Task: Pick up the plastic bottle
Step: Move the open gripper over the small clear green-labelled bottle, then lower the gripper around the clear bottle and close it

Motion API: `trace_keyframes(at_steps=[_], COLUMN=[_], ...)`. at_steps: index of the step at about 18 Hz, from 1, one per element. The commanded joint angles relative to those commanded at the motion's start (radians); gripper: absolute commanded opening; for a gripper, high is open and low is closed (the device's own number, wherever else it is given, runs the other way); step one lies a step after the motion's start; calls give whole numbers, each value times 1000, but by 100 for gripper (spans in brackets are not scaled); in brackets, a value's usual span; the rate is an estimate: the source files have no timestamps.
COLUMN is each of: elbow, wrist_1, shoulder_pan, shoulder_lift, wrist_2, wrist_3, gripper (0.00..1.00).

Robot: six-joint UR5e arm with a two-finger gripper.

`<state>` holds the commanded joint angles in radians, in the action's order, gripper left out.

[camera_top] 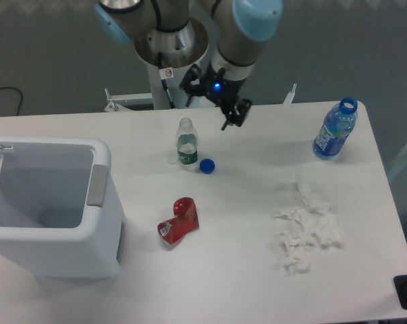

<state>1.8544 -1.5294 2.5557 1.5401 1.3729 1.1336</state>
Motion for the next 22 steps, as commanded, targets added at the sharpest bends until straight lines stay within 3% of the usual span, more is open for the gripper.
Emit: trace_keyframes(at_steps=[2,13,22], elbow=[22,48,42], wrist_1=[32,68,68], shoulder_pan=[-3,-17,-17], shoulder_lift=[5,60,72], wrist_2=[0,55,72], wrist_3=[-5,-6,5], gripper=[100,87,37])
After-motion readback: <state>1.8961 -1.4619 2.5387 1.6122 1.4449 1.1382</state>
